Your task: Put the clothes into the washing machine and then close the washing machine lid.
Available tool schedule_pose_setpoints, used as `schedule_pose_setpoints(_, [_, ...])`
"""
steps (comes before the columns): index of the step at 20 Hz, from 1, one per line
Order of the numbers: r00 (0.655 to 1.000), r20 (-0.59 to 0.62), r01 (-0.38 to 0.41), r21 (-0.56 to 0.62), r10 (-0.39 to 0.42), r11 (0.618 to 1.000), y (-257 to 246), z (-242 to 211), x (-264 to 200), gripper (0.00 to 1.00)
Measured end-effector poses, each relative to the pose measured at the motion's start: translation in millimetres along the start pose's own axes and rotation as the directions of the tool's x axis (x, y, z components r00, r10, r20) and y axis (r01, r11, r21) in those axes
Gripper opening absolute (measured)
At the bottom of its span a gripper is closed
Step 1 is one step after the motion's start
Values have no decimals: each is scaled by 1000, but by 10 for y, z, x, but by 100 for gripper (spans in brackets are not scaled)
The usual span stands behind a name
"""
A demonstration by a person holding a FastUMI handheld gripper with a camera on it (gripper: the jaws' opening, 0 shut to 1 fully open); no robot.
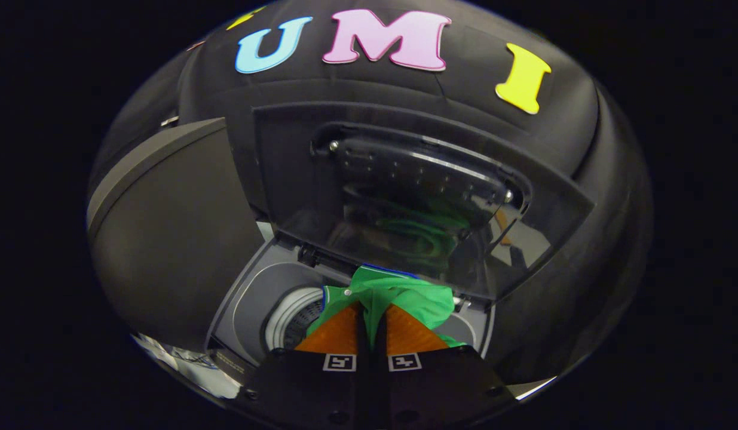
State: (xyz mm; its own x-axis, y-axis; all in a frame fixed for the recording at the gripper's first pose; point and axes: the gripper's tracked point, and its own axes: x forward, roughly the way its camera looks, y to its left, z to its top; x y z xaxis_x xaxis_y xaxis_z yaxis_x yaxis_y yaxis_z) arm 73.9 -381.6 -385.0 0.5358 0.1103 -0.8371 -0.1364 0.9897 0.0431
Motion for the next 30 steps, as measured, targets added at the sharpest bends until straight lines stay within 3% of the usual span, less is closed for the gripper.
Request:
schedule_pose_setpoints(7, [984,-178,39,116,-18,993,72,-563,382,5])
schedule_pose_setpoints(11, [971,-236,61,126,-29,990,65,-842,538,5])
schedule_pose_setpoints(14, [968,-248,54,122,-23,991,74,-955,558,5])
schedule_pose_setpoints(16, [961,-268,98,79,-74,992,5,-1023,586,5])
schedule_pose_setpoints(23, [963,-267,84,154,-40,985,97,-1095,673,5])
schedule_pose_setpoints(26, [970,-242,82,185,-35,979,74,-1045,718,17])
schedule_pose_setpoints(29, [979,-205,50,151,-18,987,132,-904,693,18])
schedule_pose_setpoints(30, [979,-202,33,146,-3,989,194,-879,680,32])
